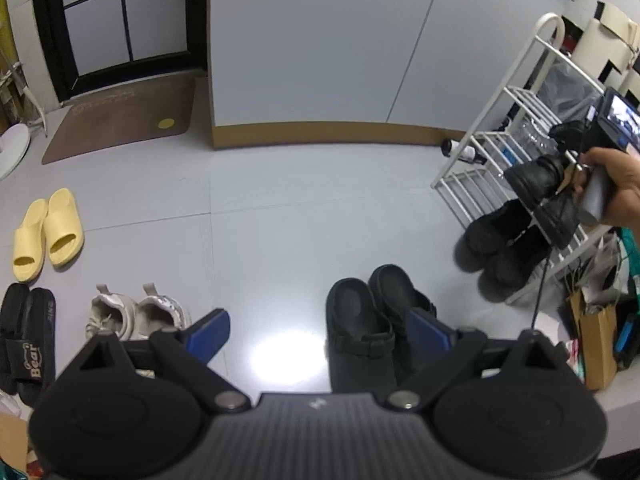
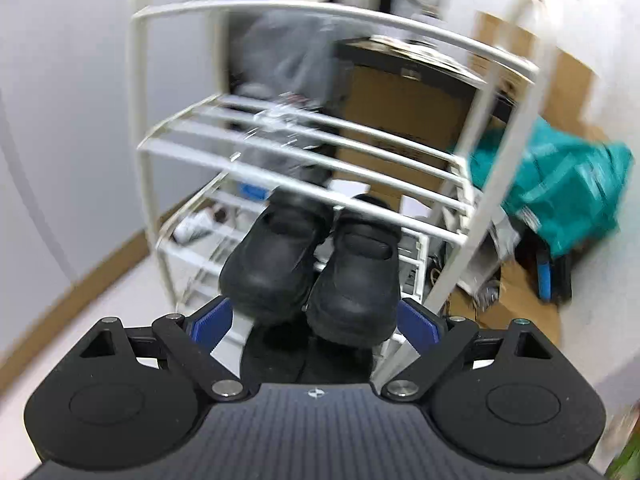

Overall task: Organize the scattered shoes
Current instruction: 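Withdraw the right tool from the rack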

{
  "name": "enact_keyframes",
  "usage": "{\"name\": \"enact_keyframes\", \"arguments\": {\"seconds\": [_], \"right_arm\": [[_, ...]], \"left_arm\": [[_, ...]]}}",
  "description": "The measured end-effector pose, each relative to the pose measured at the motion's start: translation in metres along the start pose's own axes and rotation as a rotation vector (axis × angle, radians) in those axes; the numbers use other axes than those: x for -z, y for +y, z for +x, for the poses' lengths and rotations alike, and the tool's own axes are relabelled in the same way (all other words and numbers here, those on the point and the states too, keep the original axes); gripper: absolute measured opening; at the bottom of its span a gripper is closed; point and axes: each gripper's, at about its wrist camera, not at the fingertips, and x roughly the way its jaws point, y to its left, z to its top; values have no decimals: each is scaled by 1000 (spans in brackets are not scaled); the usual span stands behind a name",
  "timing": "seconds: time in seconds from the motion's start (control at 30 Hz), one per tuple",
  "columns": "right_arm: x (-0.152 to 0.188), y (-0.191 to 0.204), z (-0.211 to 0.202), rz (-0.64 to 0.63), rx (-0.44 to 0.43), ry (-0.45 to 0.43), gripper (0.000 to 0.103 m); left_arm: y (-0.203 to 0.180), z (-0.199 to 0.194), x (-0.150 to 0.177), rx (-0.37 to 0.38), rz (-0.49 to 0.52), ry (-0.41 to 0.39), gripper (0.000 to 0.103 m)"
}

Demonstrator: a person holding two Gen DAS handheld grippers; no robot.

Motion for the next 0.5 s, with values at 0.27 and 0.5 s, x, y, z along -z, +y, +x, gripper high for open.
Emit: {"name": "enact_keyframes", "arguments": {"seconds": [0.27, 0.5], "right_arm": [[24, -25, -29, -37, 16, -44, 92], [44, -53, -70, -46, 0, -136, 92]], "left_arm": [[-6, -12, 9, 14, -3, -20, 96], [-9, -12, 10, 11, -10, -25, 96]]}}
